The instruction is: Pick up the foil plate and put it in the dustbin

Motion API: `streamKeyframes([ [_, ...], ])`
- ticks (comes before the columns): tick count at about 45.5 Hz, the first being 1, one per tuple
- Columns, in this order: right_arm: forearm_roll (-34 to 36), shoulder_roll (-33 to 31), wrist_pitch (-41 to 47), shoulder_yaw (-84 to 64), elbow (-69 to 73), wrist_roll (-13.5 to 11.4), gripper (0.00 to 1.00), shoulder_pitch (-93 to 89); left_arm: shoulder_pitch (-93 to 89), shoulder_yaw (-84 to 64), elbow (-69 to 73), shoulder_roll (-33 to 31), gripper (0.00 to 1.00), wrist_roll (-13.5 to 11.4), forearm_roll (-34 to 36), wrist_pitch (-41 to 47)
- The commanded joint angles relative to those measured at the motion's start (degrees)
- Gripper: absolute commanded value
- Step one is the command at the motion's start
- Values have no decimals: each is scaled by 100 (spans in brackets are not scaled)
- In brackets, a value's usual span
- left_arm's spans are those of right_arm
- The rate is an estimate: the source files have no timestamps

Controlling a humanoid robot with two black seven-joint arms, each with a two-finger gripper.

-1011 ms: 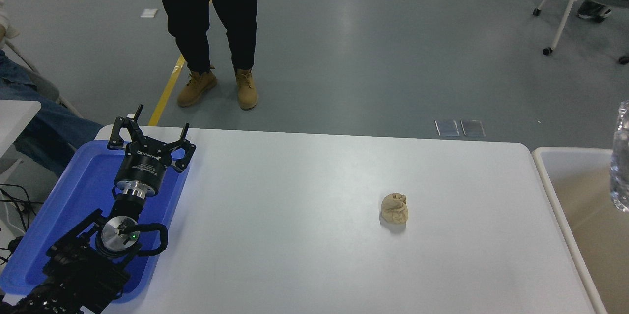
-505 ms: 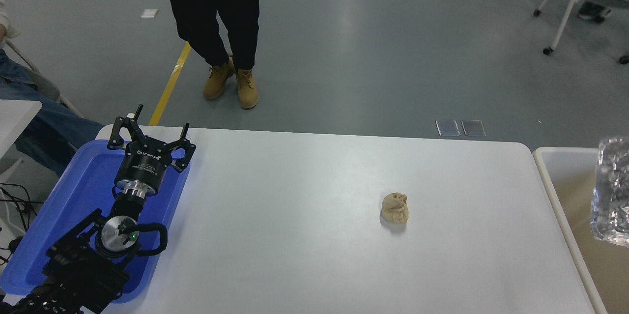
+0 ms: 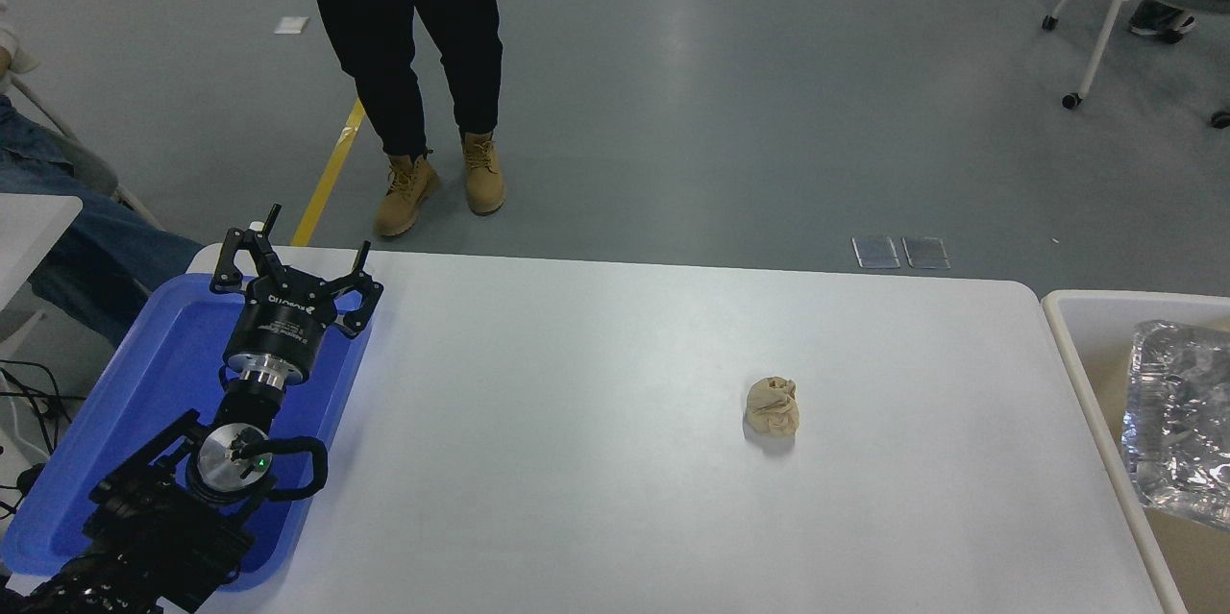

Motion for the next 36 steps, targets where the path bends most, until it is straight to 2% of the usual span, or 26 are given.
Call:
streamKeyframes([
  [1,66,48,-75,17,-103,-10,0,-83,0,1,8,-8,100,-5,0,0],
  [4,75,48,-84,26,-103,-10,0,-83,0,1,0,-8,100,4,0,0],
  [6,92,48,-92,35,-112,-10,31,-83,0,1,0,-8,100,-5,0,0],
  [8,206,56,-92,35,-147,-10,40,-83,0,1,0,1,100,-5,0,0],
  [9,267,56,-84,35,-173,-10,48,-83,0,1,0,1,100,4,0,0],
  [12,408,65,-75,17,-182,-10,92,-83,0,1,0,-8,100,4,0,0],
  [13,426,65,-66,9,-182,-10,100,-83,0,1,0,1,100,4,0,0],
  [36,452,56,13,35,-174,7,100,-4,0,1,0,-8,100,-5,0,0],
])
